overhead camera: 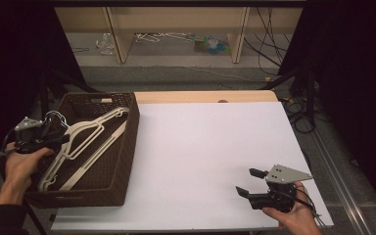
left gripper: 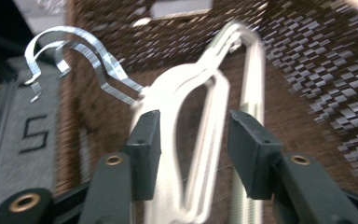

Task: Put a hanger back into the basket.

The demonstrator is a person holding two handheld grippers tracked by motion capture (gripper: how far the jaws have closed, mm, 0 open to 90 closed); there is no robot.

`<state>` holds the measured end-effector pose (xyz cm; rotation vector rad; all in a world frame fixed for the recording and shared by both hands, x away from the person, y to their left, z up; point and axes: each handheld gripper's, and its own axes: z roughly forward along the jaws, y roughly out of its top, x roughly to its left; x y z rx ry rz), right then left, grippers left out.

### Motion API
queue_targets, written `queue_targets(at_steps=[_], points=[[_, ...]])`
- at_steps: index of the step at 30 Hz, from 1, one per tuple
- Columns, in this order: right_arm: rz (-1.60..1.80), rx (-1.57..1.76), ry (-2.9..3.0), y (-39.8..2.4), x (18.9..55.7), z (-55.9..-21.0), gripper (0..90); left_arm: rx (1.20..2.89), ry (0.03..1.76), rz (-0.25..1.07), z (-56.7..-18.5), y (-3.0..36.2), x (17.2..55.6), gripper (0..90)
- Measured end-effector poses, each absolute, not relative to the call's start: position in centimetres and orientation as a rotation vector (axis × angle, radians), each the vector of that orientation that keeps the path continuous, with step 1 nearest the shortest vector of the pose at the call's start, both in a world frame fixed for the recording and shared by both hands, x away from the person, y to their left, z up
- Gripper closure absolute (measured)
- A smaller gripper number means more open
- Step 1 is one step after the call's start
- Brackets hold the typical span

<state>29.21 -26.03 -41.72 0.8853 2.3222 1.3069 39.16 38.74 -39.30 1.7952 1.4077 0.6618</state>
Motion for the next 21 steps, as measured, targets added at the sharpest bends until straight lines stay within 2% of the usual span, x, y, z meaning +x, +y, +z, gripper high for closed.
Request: queue_targets(at_steps=[4, 12, 21], points=[[1.306, 0.889, 2.319, -26.0, 29.2, -41.8, 26.0, 1.786, 1.342, 0.643, -38.6, 36.7, 38.4, 45.0], [1.312, 0.9, 2.313, -26.0, 29.1, -41.7, 24.7, 1.759, 1.189, 0.576, -37.4, 31.7, 37.0, 37.9], [1.311, 0.894, 2.309, -25.9, 29.2, -41.8, 24.4, 1.788, 0.987, 0.504, -36.1, 25.8, 35.0, 35.8]])
